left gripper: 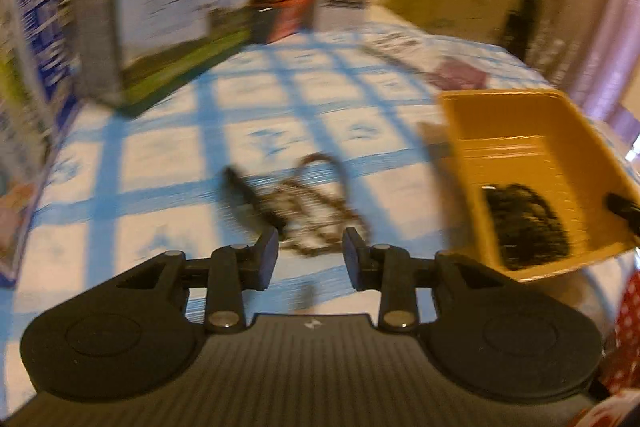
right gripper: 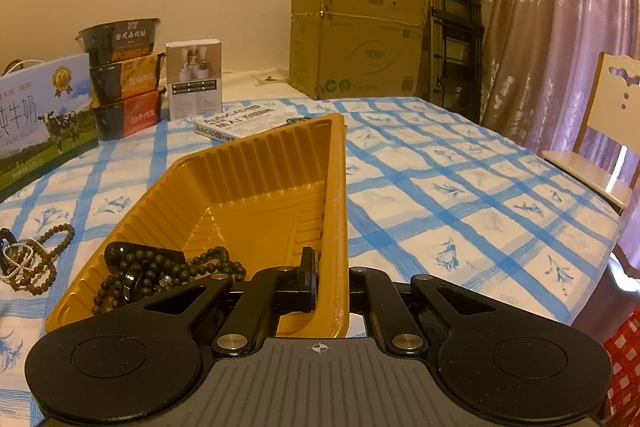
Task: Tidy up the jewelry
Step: 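Grasp the black cylindrical item from the pile with the left tool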
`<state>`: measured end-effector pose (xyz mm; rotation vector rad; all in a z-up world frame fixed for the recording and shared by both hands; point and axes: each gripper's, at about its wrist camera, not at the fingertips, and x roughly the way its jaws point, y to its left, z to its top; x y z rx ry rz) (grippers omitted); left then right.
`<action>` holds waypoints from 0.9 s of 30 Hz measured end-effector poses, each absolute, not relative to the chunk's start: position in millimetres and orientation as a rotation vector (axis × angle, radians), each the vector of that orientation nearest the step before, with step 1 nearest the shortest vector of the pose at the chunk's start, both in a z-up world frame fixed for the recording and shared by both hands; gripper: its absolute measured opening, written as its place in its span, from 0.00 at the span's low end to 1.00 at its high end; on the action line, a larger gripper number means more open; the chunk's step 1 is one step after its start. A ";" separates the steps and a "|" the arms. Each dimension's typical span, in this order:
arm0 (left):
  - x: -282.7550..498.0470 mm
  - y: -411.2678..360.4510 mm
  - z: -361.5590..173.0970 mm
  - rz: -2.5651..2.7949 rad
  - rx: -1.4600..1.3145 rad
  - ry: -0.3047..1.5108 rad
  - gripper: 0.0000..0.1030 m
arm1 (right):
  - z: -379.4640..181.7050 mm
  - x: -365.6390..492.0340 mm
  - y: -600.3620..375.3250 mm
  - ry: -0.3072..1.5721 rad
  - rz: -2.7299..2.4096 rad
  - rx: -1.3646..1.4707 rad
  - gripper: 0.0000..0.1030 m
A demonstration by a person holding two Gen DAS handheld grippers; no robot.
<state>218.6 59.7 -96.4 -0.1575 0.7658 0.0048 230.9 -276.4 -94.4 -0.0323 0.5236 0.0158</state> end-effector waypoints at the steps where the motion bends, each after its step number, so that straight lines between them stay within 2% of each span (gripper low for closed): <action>1: 219.1 67.6 -98.0 0.025 -0.169 0.770 0.31 | -94.2 230.9 -276.5 0.524 0.015 -0.033 0.05; 7: 233.7 93.8 -105.3 0.082 -0.262 0.774 0.35 | -94.5 230.9 -277.0 0.524 0.016 -0.033 0.05; 19: 282.2 114.6 -129.3 0.126 -0.443 0.810 0.35 | -94.5 231.0 -276.7 0.524 0.016 -0.034 0.05; 22: 289.3 120.4 -134.0 0.127 -0.488 0.814 0.33 | -94.4 231.1 -276.6 0.525 0.016 -0.033 0.05; 25: 292.4 126.0 -135.5 0.116 -0.520 0.818 0.19 | -94.7 231.0 -276.6 0.526 0.016 -0.034 0.05; 27: 290.0 130.0 -133.4 0.103 -0.543 0.810 0.15 | -94.7 231.0 -276.7 0.526 0.016 -0.033 0.05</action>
